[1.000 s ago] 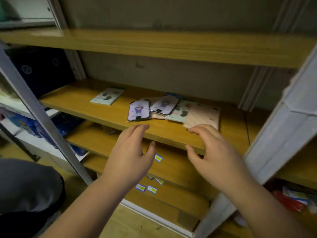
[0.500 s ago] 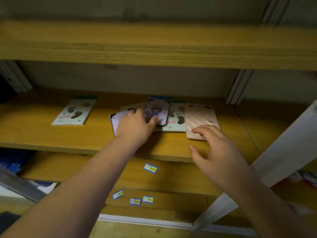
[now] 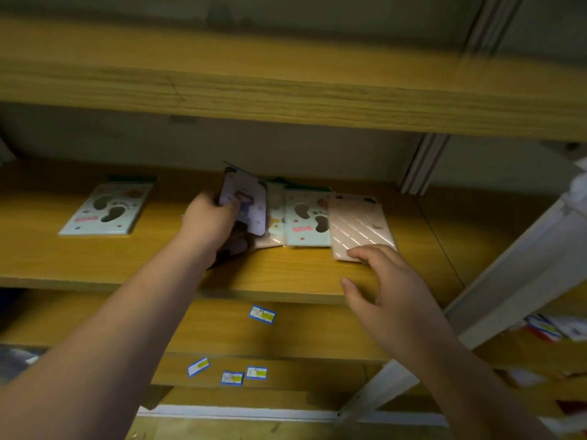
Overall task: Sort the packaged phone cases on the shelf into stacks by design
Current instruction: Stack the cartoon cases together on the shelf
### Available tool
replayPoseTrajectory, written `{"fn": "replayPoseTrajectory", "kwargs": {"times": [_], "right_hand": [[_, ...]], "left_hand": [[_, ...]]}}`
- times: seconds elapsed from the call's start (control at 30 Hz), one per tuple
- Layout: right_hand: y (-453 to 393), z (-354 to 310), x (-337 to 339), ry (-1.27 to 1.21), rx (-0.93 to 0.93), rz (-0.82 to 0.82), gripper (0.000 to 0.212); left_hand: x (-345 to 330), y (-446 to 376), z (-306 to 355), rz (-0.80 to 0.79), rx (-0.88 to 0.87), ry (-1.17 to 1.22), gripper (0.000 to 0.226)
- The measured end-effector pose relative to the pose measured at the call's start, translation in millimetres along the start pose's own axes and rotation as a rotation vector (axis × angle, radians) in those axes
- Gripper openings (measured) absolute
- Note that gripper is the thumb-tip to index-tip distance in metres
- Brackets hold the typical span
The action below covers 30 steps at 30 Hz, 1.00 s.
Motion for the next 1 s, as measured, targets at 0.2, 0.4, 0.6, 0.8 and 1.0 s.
{"fn": "replayPoseTrajectory", "kwargs": {"times": [0.2, 0.4, 0.6, 0.8, 1.0], "right_hand": [[-17.2, -23.4, -20.9, -0.085, -0.008, -0.024, 0.043], [-49.5, -72.4, -71.3, -0.002, 0.023, -0.059, 0.045], [-83.2, -116.9, -129.1, 0.201, 0.065, -0.187, 0.053], [-91.9, -127.3, -162.7, 0.377, 0.045, -0.291, 0.092], [-99.2, -123.9, -165.4, 0.288, -0.04, -0.244, 0.101]], "left_hand": [[55.1, 22.2, -26.0, 0.047, 0.106, 0.338, 0.007], [121.2, 52.1, -50.8, 0.158, 0.101, 0.413, 0.019], [152.9, 76.7, -53.6, 0.248, 0.103, 0.482, 0.008], [159.1, 82.8, -54.8, 0.239, 0.114, 0.501, 0.011], [156.7, 76.7, -50.2, 0.223, 0.111, 0.501, 0.018]]}}
Point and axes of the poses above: each hand's wrist, its own y-axis away from the middle knuckle, its own x-axis out of the back of the hand, z = x × y, the point moved 8 cm from there along -y, towards the middle knuckle, and after that the axes turned 6 degrees about z, right-handed, at the moved point
